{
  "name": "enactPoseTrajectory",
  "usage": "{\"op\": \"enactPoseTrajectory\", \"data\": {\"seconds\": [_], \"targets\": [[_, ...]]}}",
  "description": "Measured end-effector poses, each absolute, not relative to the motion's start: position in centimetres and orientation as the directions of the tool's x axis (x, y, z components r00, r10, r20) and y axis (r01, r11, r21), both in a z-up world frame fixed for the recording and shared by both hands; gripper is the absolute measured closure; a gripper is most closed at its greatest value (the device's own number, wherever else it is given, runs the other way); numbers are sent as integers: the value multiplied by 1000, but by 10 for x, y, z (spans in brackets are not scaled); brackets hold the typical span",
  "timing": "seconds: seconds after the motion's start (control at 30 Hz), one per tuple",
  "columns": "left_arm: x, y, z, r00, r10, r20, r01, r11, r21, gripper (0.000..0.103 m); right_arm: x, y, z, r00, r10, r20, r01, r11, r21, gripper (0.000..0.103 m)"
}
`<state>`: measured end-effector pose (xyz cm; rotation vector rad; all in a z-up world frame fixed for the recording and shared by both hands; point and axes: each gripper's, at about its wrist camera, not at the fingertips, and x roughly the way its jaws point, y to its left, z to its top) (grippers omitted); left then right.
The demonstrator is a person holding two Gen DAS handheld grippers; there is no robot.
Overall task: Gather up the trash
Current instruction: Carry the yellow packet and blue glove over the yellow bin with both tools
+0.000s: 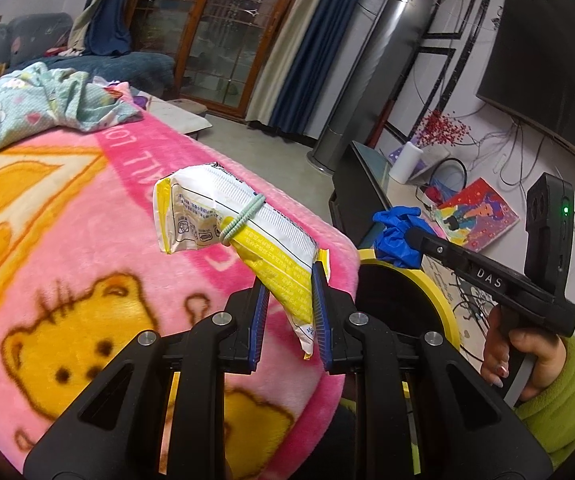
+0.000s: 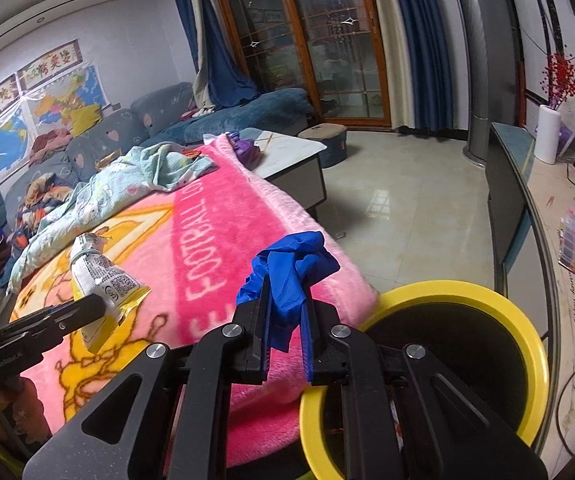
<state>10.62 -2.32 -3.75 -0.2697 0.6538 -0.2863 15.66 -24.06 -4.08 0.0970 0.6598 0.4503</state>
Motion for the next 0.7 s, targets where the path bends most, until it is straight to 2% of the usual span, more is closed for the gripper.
{"op": "enactPoseTrajectory", "data": {"seconds": [0.7], "targets": [[107,-80,-34,724,-400,-563,308,917,-254,88,147,-301,-45,754,344,-559,-254,938,235,91]]}}
